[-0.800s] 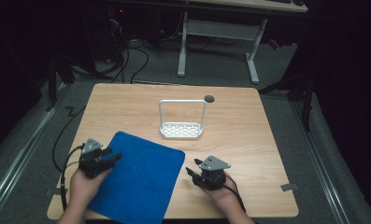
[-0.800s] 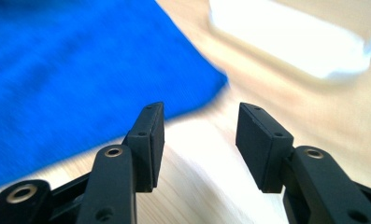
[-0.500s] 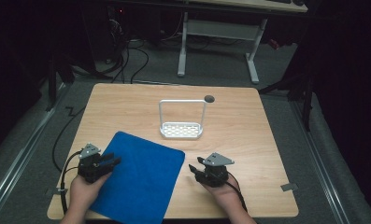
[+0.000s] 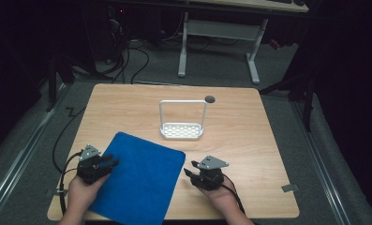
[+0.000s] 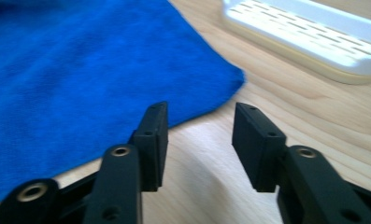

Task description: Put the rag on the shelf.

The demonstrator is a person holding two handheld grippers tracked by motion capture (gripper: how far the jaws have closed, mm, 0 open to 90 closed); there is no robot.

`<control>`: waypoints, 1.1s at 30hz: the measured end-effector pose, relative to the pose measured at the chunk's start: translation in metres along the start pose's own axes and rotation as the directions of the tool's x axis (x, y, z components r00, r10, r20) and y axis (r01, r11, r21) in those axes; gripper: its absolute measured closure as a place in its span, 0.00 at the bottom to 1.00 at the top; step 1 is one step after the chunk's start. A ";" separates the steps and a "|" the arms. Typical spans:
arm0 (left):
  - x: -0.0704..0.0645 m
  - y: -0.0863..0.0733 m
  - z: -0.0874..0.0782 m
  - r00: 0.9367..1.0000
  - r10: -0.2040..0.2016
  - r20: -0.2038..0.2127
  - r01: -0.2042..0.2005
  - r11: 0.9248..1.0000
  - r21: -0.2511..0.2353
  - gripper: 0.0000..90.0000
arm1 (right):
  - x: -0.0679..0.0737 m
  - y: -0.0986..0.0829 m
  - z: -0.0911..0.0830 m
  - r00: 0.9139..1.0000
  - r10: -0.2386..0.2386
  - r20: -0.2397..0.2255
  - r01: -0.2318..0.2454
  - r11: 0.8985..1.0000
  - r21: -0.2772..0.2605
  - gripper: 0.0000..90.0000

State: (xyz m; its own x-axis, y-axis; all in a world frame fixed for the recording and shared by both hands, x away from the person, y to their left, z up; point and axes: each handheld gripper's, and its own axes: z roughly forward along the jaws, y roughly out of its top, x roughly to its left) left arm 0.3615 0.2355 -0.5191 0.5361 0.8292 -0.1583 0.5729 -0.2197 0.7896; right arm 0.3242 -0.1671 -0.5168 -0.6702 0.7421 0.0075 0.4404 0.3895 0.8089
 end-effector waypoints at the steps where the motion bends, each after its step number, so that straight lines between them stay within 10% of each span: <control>1: 0.000 -0.001 -0.002 1.000 0.003 -0.007 -0.003 1.000 0.006 0.72 | 0.002 0.001 0.002 1.000 -0.005 -0.014 0.005 1.000 0.005 0.68; 6: 0.004 -0.009 -0.008 1.000 0.016 -0.026 -0.014 0.998 0.065 0.85 | 0.020 0.008 0.013 0.995 -0.054 -0.083 0.056 0.998 0.017 0.99; 9: 0.001 -0.014 -0.007 0.996 0.058 -0.061 -0.050 0.989 0.137 0.95 | 0.033 0.014 0.020 0.986 -0.100 -0.132 0.105 0.994 0.034 1.00; 19: 0.000 -0.019 -0.010 0.994 0.075 -0.074 -0.064 0.988 0.137 0.98 | 0.059 0.014 0.041 0.962 -0.186 -0.199 0.212 0.970 0.116 1.00; 33: -0.022 -0.010 0.002 0.989 0.145 0.004 -0.144 0.974 0.176 0.99 | 0.043 0.005 0.027 0.981 -0.148 -0.126 0.164 0.978 0.129 1.00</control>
State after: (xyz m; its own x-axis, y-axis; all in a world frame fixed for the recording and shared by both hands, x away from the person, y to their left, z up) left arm 0.3453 0.2182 -0.5248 0.6164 0.7862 -0.0443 0.5900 -0.4238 0.6872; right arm 0.3138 -0.1186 -0.5288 -0.7977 0.6018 -0.0383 0.3978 0.5729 0.7167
